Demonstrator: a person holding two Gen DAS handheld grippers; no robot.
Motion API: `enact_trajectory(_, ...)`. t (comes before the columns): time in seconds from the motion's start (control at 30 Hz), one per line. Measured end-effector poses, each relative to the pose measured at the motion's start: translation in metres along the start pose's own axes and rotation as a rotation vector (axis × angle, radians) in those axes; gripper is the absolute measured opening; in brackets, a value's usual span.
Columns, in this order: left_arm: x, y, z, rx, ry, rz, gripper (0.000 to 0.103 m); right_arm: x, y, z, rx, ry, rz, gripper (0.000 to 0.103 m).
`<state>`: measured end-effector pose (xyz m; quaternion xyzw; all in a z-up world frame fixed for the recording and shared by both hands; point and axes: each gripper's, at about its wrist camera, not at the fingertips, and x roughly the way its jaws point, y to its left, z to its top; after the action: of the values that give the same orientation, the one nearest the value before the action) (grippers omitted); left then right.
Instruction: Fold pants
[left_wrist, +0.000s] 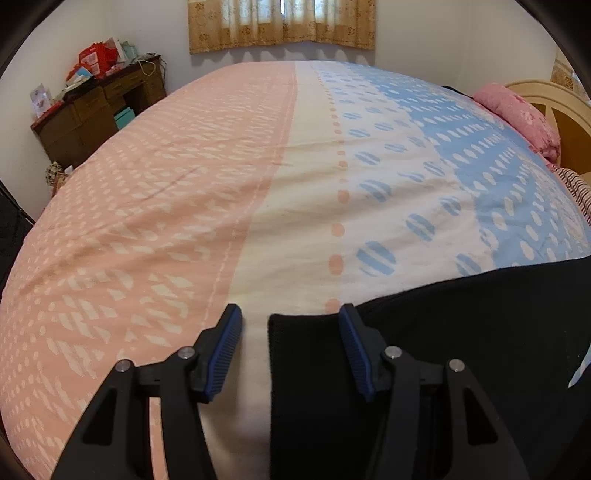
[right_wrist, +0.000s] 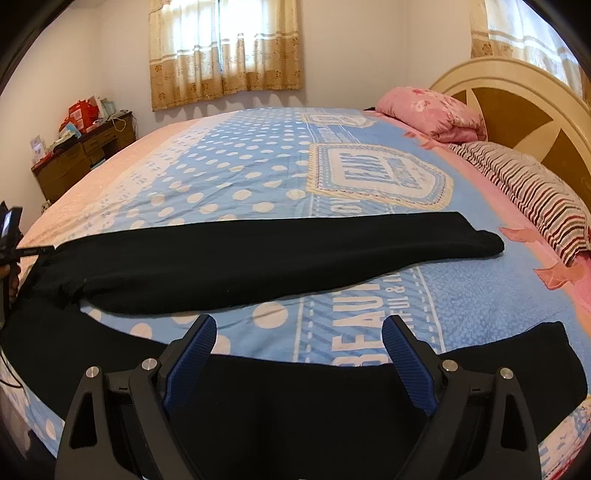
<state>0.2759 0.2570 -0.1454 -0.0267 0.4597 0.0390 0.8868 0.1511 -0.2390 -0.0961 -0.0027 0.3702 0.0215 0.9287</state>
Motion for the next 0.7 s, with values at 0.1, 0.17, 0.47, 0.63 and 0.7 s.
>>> enact_trajectory(0.1, 0.000, -0.002, 0.000, 0.016, 0.004, -0.030, 0.043, 0.003, -0.007, 0.005, 0.019, -0.002, 0.003, 0.092)
enact_trajectory(0.17, -0.001, -0.005, 0.001, 0.028, -0.001, -0.030, 0.037, 0.002, -0.010, 0.008, 0.019, -0.007, 0.001, 0.092)
enact_trajectory(0.47, -0.003, -0.006, 0.003, 0.026, -0.015, -0.051, 0.017, 0.002, -0.093, 0.058, 0.072, -0.022, -0.111, 0.081)
enact_trajectory(0.63, -0.001, -0.008, 0.002, 0.031, -0.010, -0.045, 0.016, 0.027, -0.169, 0.086, 0.181, 0.031, -0.186, 0.075)
enact_trajectory(0.7, -0.001, -0.009, 0.002, 0.039, -0.011, -0.035, 0.016, 0.040, -0.192, 0.092, 0.212, 0.059, -0.197, 0.075)
